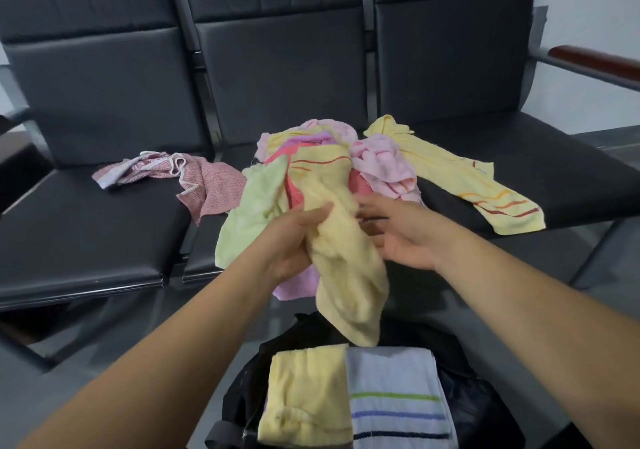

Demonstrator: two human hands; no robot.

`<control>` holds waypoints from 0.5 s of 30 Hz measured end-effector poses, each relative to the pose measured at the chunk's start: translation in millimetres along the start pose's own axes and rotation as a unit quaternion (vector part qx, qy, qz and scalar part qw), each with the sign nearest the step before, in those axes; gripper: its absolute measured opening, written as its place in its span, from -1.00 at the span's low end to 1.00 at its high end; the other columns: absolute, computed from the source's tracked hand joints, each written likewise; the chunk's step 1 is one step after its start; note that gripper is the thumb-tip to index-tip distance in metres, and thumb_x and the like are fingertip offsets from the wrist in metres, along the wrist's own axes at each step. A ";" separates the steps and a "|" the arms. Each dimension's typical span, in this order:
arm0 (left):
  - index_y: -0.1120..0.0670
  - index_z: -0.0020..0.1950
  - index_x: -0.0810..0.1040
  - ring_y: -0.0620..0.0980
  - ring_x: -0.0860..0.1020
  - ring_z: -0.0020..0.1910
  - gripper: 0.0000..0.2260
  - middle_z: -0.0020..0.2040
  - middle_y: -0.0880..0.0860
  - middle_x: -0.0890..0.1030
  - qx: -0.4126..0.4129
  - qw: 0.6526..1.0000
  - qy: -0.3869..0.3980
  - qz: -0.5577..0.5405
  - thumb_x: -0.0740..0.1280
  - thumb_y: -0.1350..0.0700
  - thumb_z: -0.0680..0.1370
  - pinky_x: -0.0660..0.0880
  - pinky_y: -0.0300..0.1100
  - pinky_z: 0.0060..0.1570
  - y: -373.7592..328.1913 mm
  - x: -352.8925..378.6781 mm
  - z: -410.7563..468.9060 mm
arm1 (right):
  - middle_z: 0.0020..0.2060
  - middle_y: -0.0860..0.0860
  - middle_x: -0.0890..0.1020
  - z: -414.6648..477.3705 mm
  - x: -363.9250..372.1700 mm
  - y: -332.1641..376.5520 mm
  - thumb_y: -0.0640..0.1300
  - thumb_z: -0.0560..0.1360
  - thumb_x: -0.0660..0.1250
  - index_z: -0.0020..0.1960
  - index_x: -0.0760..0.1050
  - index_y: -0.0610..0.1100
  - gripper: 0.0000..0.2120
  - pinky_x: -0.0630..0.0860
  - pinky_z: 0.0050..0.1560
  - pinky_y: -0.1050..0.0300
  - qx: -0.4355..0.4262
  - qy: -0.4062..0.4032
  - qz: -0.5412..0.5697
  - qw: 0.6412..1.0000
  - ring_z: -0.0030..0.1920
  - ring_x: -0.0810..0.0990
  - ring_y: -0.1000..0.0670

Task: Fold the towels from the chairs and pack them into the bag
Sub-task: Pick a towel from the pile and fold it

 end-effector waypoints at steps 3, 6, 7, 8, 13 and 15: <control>0.29 0.25 0.59 0.16 0.67 0.11 -0.67 0.13 0.26 0.68 -0.021 0.988 0.120 0.093 0.37 0.29 0.49 0.62 0.00 0.11 8.6 27.6 -11.5 | 0.17 -0.11 0.69 5.6 -9.0 -3.6 0.17 0.59 0.34 0.36 0.58 -0.12 -0.52 0.60 0.18 -0.07 0.013 -0.008 0.042 0.999 0.15 0.69 -0.11; 0.35 0.25 0.57 0.20 0.64 0.16 -0.65 0.16 0.31 0.64 -0.038 0.978 0.137 0.155 0.40 0.38 0.46 0.59 0.04 0.21 21.9 29.2 -13.7 | 0.23 -0.26 0.66 8.1 -12.4 -8.1 -0.07 0.58 0.41 0.31 0.57 -0.29 -0.61 0.57 0.28 -0.16 -0.008 -0.041 0.003 0.999 0.23 0.66 -0.20; 0.36 0.30 0.54 0.22 0.61 0.19 -0.61 0.19 0.32 0.62 -0.041 0.978 0.130 0.161 0.39 0.34 0.47 0.56 0.06 0.25 24.1 26.9 -12.6 | 0.20 -0.29 0.66 7.9 -15.8 -5.2 -0.17 0.56 0.43 0.26 0.58 -0.33 -0.66 0.58 0.27 -0.18 -0.032 -0.068 -0.003 0.997 0.21 0.67 -0.23; 0.35 0.32 0.53 0.22 0.60 0.19 -0.59 0.19 0.30 0.62 -0.043 0.979 0.122 0.160 0.39 0.26 0.49 0.55 0.05 0.27 24.0 25.4 -12.0 | 0.18 -0.31 0.66 7.0 -18.9 -0.1 -0.24 0.54 0.44 0.23 0.59 -0.35 -0.70 0.57 0.28 -0.19 -0.061 -0.083 -0.008 0.995 0.20 0.67 -0.25; 0.15 0.32 0.59 0.20 0.57 0.28 -0.49 0.21 0.23 0.65 -0.007 0.997 0.039 0.064 0.35 -0.21 0.56 0.47 0.09 0.35 5.9 6.4 -3.0 | 0.12 -0.19 0.72 -19.1 4.6 30.3 -0.34 0.48 0.45 0.16 0.65 -0.28 -0.75 0.61 0.25 0.03 -0.114 0.047 -0.159 0.980 0.18 0.69 -0.14; 0.26 0.41 0.50 0.23 0.53 0.37 -0.50 0.38 0.31 0.53 0.031 0.999 0.012 0.005 0.38 -0.03 0.58 0.48 0.08 0.36 -3.2 2.6 -1.4 | 0.13 -0.17 0.72 -24.3 8.6 27.6 -0.27 0.44 0.47 0.15 0.65 -0.24 -0.73 0.61 0.24 0.02 -0.091 0.074 -0.147 0.982 0.18 0.69 -0.11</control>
Point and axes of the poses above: each hand's wrist, its own z-axis towards the middle knuckle, its own x-axis out of the palm, y = z × x, the point moved 8 cm from there along z, towards the middle knuckle
